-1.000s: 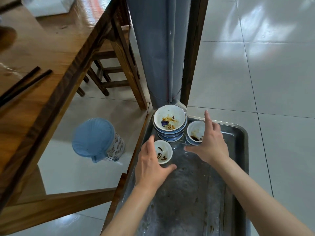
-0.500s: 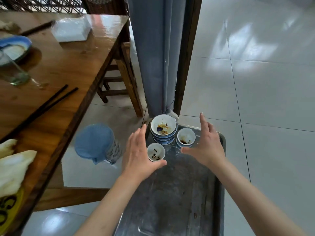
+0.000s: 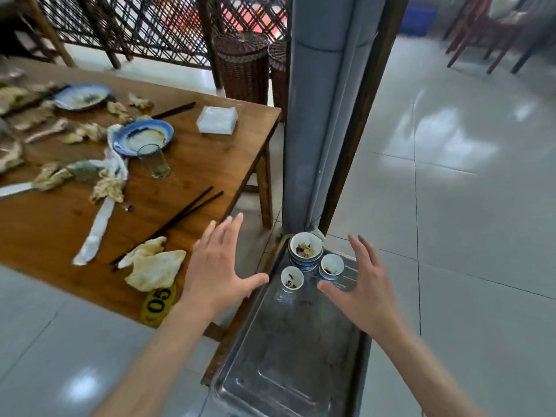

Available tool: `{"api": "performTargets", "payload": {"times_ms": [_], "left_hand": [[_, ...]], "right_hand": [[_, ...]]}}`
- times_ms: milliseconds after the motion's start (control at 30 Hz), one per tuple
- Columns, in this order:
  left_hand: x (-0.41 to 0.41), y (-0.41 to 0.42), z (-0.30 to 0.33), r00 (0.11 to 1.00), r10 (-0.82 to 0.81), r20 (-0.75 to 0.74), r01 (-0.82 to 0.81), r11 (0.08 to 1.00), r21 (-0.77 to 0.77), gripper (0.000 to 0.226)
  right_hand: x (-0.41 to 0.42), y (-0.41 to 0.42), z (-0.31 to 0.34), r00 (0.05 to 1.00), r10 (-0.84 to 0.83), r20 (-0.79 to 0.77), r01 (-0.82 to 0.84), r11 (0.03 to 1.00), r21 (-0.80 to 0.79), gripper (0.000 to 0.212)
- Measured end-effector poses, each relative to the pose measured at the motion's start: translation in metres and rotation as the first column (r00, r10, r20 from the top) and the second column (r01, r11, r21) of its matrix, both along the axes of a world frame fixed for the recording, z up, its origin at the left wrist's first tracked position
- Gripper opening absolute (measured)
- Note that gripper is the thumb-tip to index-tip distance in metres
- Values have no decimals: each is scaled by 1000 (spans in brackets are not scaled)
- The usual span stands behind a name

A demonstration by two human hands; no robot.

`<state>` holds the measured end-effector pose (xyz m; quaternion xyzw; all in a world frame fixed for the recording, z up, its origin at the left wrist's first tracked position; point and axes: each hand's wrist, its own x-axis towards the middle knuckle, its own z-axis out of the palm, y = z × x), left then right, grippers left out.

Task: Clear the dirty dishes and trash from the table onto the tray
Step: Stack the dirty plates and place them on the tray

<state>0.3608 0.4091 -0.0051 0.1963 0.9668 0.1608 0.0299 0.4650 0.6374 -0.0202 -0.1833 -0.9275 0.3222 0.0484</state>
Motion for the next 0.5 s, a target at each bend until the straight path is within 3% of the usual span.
{"api": "performTargets", "payload": {"times_ms": [233, 500], "left_hand": [[27, -86, 90, 991, 122, -49, -123, 992, -8, 116], [40, -203, 150, 967, 253, -13, -252, 967, 40, 111]], "right_hand": [[-4, -53, 90, 975, 217, -47, -208, 967, 148, 100], [-10, -153, 136, 962, 273, -17, -270, 957, 103, 98]]}}
